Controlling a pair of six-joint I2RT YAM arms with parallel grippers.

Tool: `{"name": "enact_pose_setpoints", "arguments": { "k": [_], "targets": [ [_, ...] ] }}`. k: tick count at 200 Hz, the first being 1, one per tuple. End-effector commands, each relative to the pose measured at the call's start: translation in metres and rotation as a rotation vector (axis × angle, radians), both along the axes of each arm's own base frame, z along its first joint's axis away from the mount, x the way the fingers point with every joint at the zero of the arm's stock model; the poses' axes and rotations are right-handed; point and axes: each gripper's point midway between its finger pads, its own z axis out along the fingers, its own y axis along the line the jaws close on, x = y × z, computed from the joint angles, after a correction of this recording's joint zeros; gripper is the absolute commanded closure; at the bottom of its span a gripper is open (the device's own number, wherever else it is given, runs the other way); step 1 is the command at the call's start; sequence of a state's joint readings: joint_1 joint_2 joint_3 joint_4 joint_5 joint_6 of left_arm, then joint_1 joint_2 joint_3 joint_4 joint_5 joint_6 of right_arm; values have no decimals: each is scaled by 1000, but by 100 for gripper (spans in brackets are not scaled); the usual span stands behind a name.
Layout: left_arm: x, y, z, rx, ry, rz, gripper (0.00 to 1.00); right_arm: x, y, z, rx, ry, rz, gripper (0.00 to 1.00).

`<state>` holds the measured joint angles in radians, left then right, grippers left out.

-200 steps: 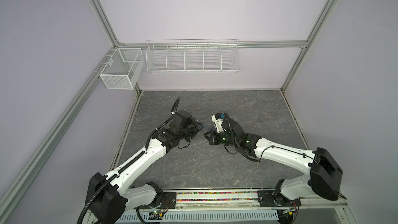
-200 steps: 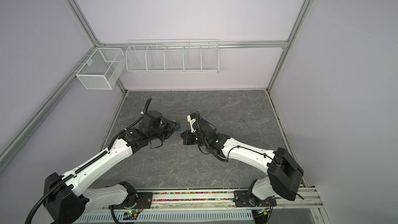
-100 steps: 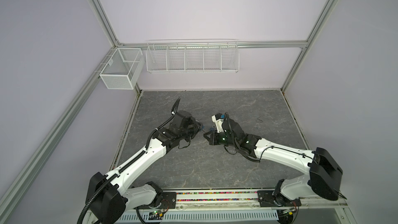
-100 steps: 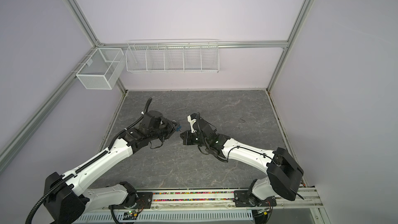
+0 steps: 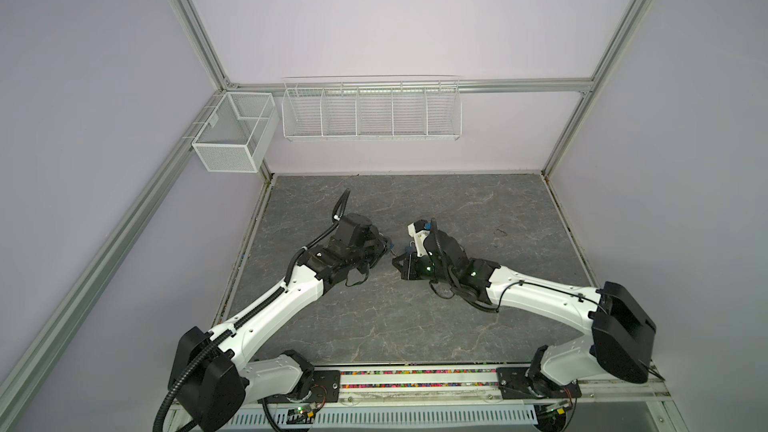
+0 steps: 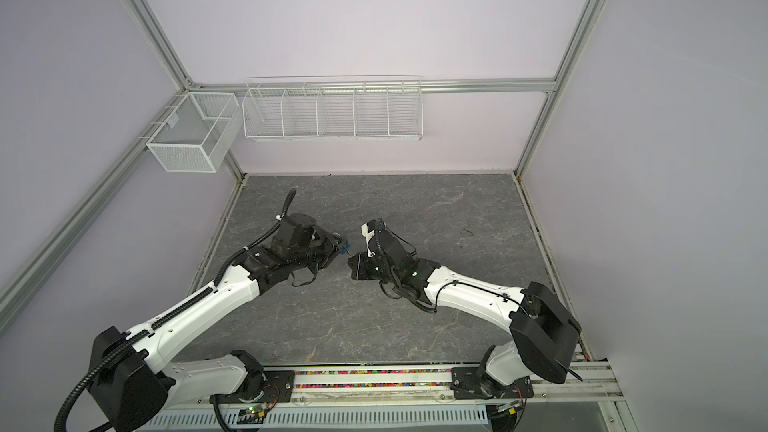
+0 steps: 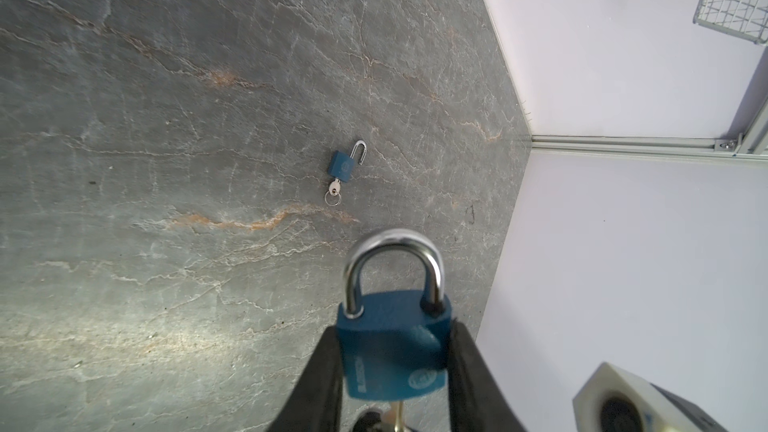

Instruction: Unlock with the key

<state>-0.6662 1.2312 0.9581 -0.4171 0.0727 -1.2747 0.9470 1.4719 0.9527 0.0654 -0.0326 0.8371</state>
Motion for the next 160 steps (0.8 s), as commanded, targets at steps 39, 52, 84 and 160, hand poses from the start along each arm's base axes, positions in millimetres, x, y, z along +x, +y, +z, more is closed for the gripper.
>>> {"name": "enact_pose_setpoints", "arguments": {
  "k": [39,52,84,160],
  "targets": [
    [-13,-8,-5,-27,45,-55,100,14,-2,36,24,-125,-51,94],
    [-12,-8,-3,-32,39,-50,100,13,-3,34,12,-131,-45,94],
    [-9,-8,3,-47,28,-44,100,9,-5,29,-23,-145,-32,94],
    [-9,-7,12,-65,12,-42,100,8,-17,28,-84,-203,-37,94]
  ]
}}
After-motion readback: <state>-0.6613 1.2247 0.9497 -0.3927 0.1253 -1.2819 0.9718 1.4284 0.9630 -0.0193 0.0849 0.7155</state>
